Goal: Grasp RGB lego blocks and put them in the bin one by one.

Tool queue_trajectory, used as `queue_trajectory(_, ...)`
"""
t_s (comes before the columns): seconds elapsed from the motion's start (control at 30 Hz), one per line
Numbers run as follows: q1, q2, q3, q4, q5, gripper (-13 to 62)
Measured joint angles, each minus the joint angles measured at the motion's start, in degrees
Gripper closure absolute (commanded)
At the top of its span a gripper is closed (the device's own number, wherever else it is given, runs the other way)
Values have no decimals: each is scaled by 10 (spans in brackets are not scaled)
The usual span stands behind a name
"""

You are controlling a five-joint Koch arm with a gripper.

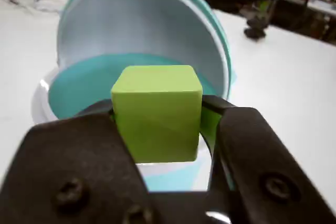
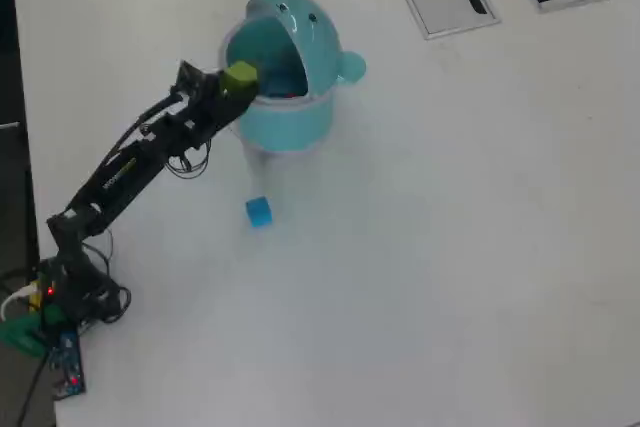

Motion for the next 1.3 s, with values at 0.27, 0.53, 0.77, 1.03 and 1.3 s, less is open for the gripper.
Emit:
queue_trajectory(0.27, -29, -105, -112, -7, -17, 395)
queue_trajectory(0.53, -44, -262, -347, 25, -47, 388)
queue_trajectory(0.77, -58, -358, -501, 84, -46, 308)
queue_trajectory(1.03, -62, -417, -590, 108, -46, 255)
queue_trajectory(1.3, -45, -425, -592, 138, -46, 239)
